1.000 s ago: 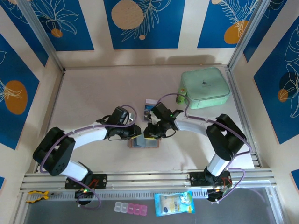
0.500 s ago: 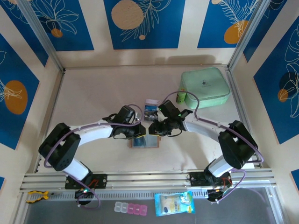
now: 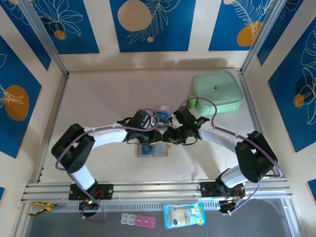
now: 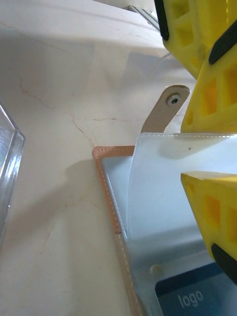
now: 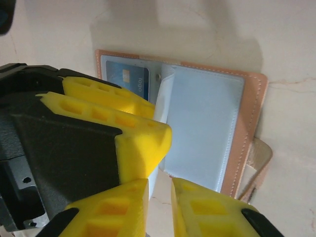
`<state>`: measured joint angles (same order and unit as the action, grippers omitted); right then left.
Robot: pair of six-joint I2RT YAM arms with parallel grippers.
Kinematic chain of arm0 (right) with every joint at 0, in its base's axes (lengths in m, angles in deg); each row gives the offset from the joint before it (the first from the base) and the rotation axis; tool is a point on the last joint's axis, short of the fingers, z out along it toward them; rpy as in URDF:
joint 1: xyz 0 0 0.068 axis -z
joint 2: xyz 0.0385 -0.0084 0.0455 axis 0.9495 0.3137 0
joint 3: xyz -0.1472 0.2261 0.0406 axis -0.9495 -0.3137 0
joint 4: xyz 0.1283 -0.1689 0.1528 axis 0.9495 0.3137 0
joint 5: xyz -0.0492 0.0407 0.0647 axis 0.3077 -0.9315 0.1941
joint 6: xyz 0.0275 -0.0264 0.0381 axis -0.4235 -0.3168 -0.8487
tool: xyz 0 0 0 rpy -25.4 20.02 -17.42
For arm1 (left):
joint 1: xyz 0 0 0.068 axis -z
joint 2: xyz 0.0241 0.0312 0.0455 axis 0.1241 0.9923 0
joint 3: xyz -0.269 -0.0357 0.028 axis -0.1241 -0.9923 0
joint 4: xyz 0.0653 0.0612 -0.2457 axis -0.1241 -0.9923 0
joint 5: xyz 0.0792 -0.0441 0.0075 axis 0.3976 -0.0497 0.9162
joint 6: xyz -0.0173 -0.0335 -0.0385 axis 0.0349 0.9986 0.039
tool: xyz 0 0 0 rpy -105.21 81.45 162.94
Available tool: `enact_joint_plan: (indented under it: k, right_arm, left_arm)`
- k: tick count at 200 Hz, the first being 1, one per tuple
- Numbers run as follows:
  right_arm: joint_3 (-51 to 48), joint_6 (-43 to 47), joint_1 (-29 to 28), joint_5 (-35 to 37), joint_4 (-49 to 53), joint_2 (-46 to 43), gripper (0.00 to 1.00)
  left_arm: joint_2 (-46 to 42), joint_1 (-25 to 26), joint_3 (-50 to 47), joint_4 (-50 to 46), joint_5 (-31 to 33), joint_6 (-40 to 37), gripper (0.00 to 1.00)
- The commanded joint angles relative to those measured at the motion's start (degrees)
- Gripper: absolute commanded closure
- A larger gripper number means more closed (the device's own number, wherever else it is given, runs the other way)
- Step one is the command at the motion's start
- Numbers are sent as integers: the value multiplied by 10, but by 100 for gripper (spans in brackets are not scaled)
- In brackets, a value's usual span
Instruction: Take the credit cards out of the card holder
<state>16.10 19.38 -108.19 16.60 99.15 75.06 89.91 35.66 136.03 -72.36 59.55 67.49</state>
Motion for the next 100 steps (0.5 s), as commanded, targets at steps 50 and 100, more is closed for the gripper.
enact_joint_plan:
  k: [50, 100]
  right_arm:
    - [1, 7, 3, -11, 12, -12, 79]
    - [11, 4, 1, -9, 18, -9, 79]
  left_arm:
    - [1, 7, 29, -27, -2, -19, 62]
    - [-9, 4, 24, -26, -2, -26, 56]
